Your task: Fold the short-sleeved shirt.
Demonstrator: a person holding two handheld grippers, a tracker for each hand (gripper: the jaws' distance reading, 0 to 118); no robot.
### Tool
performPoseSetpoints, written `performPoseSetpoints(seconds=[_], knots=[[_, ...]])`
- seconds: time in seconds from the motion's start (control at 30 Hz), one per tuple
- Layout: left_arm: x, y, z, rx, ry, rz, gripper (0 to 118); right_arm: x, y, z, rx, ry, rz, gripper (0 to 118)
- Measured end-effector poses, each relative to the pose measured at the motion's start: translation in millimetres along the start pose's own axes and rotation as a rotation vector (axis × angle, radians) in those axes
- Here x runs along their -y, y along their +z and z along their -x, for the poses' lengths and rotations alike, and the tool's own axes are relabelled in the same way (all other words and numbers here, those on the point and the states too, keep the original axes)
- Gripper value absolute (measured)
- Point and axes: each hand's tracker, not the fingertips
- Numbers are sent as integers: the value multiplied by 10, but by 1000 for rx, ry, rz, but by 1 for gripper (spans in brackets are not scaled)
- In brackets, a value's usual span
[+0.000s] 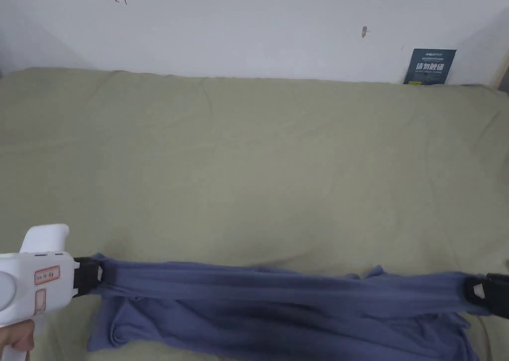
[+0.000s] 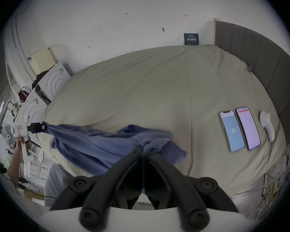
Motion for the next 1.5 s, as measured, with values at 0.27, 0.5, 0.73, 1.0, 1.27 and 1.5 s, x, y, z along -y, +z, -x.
performPoseSetpoints(seconds=[0.27, 0.5, 0.73, 1.0, 1.27, 1.5], knots=[[538, -61, 88, 1, 33, 54, 3, 639, -76, -21, -4, -55, 95, 2], [684, -269, 166, -21, 34, 120, 3, 797, -310, -191, 3, -103, 149, 2], [665, -199, 181, 11, 89, 90, 13, 759, -361, -275, 17, -126, 161, 3], [475, 287, 262, -34, 107, 52, 116, 557, -46, 81, 118, -55, 118, 117], [378, 240, 453, 46, 195, 23, 1, 453, 267, 854, 132, -25, -91, 0], [316, -104, 807, 207, 257, 119, 1, 496, 186, 1192, 34, 13, -80, 0]])
